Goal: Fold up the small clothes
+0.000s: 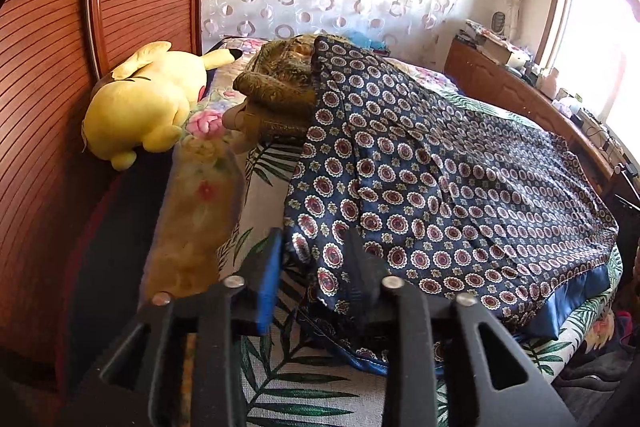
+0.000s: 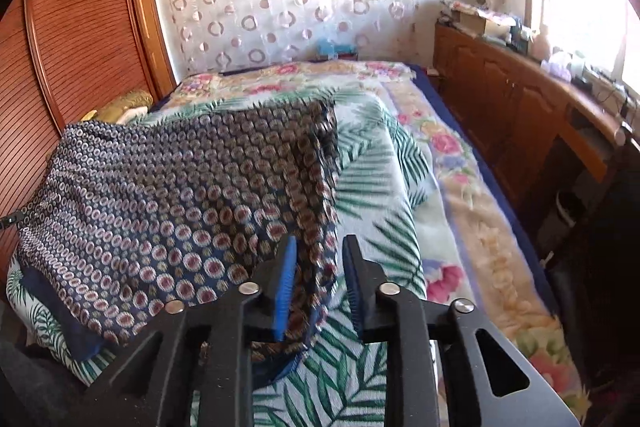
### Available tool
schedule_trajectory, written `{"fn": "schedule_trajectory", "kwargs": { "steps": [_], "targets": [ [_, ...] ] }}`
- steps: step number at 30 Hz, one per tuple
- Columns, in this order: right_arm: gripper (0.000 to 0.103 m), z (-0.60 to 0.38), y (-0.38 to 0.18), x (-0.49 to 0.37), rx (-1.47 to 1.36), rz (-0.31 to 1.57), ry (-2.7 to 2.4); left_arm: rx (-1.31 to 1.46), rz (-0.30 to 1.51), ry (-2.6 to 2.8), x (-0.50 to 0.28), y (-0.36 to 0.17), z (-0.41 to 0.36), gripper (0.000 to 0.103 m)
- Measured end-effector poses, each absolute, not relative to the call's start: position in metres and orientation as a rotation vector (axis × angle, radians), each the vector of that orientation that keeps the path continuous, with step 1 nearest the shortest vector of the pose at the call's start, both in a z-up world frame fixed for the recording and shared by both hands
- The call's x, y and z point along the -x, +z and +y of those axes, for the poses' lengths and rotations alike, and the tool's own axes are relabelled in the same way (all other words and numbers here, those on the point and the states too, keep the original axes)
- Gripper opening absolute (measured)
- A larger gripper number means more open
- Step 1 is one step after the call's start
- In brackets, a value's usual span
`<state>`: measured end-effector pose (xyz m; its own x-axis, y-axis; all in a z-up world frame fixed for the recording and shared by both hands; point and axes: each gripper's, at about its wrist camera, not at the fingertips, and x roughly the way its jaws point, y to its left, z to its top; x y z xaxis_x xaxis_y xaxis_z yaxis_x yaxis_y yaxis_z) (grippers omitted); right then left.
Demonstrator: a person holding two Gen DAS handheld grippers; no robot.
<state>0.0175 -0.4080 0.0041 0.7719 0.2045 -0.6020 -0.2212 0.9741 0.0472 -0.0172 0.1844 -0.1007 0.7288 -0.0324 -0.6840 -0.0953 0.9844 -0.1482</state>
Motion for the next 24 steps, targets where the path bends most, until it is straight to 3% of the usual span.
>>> {"fn": "schedule_trajectory", "kwargs": {
  "steps": [1, 3, 7, 24],
  "targets": [
    [0.035, -0.403, 0.006, -0.019, 0.029, 0.643, 0.238, 0.180, 0.755, 0.032, 0.017, -0.101, 0.185, 0.044],
    [0.040, -0.393, 0.005, -0.019, 0.044, 0.633, 0.259, 0.181, 0.762, 0.032, 0.016, -0.103, 0.185, 0.062],
    [0.041, -0.360, -0.001, -0.031, 0.105, 0.628, 0.303, 0.192, 0.771, 0.030, 0.015, -0.107, 0.184, 0.076],
    [0.041, -0.315, -0.049, -0.070, 0.175, 0.696, 0.346, 0.190, 0.798, 0.077, 0.014, -0.118, 0.180, 0.077]
  ]
}}
